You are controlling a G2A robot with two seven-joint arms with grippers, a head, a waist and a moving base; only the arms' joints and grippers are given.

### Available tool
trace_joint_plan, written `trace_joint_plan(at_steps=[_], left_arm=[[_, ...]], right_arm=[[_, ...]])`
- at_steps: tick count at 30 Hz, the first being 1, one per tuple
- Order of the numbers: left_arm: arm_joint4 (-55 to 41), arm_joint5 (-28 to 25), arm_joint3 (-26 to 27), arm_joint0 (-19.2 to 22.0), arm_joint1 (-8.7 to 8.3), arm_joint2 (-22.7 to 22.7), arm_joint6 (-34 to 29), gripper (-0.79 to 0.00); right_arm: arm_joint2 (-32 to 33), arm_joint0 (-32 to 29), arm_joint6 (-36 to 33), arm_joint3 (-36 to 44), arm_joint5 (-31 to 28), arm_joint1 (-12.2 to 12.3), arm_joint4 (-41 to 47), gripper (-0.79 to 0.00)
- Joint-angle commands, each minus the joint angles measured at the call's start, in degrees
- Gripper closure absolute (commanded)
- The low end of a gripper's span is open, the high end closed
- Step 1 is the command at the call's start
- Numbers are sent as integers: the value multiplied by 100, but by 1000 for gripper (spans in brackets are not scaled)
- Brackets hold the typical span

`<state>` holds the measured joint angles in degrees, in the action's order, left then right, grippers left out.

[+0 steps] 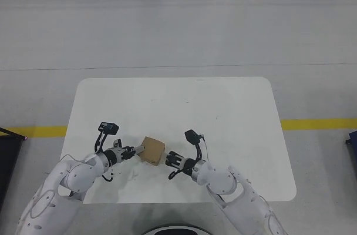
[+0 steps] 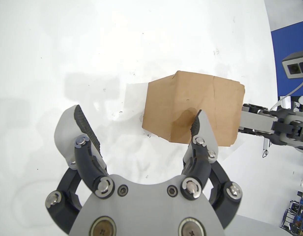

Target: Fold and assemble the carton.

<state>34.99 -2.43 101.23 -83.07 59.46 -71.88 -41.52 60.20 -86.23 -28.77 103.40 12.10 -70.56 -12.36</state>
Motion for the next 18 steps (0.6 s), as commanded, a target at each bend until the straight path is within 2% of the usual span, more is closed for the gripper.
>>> trace_joint_plan(at_steps=[1, 13, 18], left_arm=[[13, -1, 4, -12, 2, 12, 10, -785], [1, -8, 41, -55, 4, -8, 33, -785], [-28, -35, 45, -68, 4, -30, 44, -785]], right_arm=[[10, -49, -8, 86, -2, 12, -46, -286], [-184, 254, -111, -112, 410, -31, -63, -292], [73, -67, 99, 64, 153, 17, 59, -289]])
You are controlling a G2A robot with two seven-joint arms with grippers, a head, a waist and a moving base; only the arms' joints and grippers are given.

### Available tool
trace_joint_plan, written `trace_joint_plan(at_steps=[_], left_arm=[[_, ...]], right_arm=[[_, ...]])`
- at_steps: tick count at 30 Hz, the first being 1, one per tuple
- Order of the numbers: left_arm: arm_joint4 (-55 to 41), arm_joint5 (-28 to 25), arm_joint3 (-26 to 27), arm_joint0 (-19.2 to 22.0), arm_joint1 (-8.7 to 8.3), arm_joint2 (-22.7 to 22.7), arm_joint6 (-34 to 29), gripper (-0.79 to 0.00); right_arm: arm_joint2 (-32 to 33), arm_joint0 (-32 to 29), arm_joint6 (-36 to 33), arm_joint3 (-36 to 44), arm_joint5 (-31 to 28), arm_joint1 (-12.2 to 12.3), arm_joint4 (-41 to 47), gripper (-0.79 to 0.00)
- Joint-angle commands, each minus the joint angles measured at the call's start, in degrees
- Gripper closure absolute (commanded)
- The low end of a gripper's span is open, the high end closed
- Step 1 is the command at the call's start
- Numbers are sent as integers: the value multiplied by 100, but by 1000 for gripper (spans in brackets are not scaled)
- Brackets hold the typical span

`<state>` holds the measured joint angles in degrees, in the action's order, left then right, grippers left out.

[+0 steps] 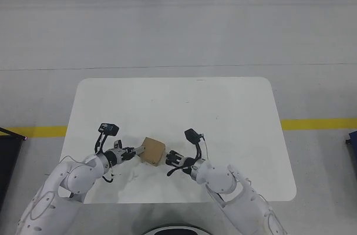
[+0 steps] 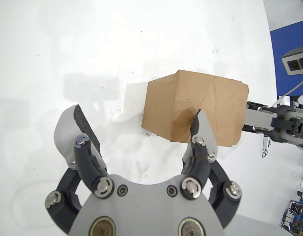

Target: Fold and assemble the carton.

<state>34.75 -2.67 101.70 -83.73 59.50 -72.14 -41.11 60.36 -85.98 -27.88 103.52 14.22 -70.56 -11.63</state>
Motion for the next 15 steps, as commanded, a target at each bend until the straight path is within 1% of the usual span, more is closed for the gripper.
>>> trace_joint_plan(at_steps=[1, 6, 12, 15], left_arm=[[-7, -13, -7, -5, 0, -8, 2, -785], [0, -14, -12, -2, 1, -4, -11, -785], [-15, -20, 0, -13, 1, -23, 3, -785], [-22, -28, -8, -22, 0, -36, -1, -785]], right_arm=[[97, -160, -3, 99, -95, 32, -37, -289], [129, -296, -23, 263, -117, 62, -148, -286], [44, -208, -64, 264, -65, 55, -198, -283], [-51, -66, -164, 179, 59, 39, -212, -283]])
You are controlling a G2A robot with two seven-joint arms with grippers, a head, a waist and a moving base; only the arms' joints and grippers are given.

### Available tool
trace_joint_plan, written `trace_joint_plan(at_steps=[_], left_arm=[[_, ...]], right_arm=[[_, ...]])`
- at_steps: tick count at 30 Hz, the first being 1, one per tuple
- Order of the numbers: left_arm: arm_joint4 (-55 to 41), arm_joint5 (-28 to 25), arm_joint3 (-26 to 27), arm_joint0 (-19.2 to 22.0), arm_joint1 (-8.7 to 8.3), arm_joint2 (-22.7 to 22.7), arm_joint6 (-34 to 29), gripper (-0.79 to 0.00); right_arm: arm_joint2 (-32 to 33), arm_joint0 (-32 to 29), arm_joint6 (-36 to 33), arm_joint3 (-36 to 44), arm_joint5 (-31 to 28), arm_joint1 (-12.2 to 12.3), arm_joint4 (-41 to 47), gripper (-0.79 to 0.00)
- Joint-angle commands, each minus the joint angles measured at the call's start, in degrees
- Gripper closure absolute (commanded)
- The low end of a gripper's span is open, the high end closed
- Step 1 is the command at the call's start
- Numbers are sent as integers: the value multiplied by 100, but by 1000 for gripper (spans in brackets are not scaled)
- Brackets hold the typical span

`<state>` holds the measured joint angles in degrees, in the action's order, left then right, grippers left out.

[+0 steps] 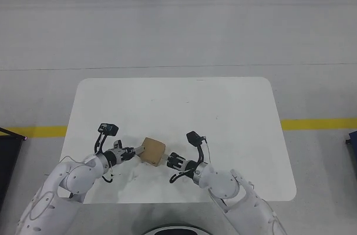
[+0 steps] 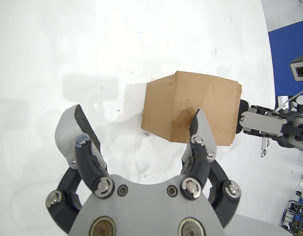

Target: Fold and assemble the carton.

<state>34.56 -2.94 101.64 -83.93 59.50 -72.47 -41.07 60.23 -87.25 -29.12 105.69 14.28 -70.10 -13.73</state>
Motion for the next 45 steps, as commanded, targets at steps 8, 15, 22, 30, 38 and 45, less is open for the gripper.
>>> trace_joint_plan(at_steps=[8, 15, 22, 30, 38, 45], left_arm=[[-11, -33, 3, -2, 3, 8, -1, -785], [-14, -40, -9, 5, 6, 15, 0, -785], [-24, -48, -29, 27, 10, 19, -8, -785], [-16, -33, -52, 61, 18, 59, -32, -785], [-21, -24, -62, 75, 25, 77, -14, -785], [-21, -35, -64, 95, 26, 76, -41, -785]], right_arm=[[-358, 475, -94, -297, 265, -87, 7, -283], [-417, 540, -45, -335, 345, -107, 13, -280], [-114, 184, 172, -175, 192, -46, 103, -283], [-48, 135, 48, -115, 232, -17, 65, -286], [-103, 225, 117, -185, 417, -37, 75, -286], [-118, 216, -8, -162, 588, -22, -12, -299]])
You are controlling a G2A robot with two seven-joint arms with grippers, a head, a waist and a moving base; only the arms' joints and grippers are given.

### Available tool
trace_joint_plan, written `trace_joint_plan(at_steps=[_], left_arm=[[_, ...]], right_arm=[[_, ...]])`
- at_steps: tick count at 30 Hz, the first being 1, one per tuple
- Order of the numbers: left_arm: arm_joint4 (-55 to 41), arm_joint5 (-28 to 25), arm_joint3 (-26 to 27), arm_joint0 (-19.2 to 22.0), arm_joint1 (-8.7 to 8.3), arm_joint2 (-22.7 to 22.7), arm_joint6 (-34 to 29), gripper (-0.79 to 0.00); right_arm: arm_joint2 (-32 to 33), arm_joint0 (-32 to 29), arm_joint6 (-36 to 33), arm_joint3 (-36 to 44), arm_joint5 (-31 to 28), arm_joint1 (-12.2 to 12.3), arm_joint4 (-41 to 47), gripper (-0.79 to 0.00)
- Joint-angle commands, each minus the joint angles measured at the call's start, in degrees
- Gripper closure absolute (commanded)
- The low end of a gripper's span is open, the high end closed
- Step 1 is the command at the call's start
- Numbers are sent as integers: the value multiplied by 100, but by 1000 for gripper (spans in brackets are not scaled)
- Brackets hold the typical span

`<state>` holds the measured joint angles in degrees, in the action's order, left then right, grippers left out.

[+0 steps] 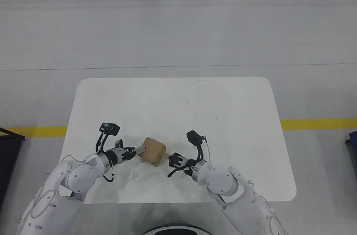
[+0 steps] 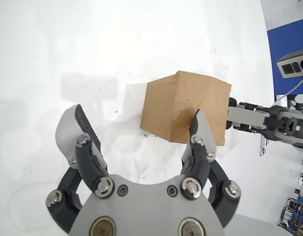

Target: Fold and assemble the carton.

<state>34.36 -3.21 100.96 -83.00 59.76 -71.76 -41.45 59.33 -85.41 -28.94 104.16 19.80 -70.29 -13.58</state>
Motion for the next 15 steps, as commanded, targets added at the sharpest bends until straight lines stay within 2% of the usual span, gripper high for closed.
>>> trace_joint_plan(at_steps=[1, 15], left_arm=[[-4, -10, 2, 5, 1, 6, -5, -785], [-14, -48, -24, -5, 10, 44, 25, -785]], right_arm=[[-54, 62, -34, -11, 71, -9, -35, -296], [-495, 493, -10, -24, 631, -108, -287, -296]])
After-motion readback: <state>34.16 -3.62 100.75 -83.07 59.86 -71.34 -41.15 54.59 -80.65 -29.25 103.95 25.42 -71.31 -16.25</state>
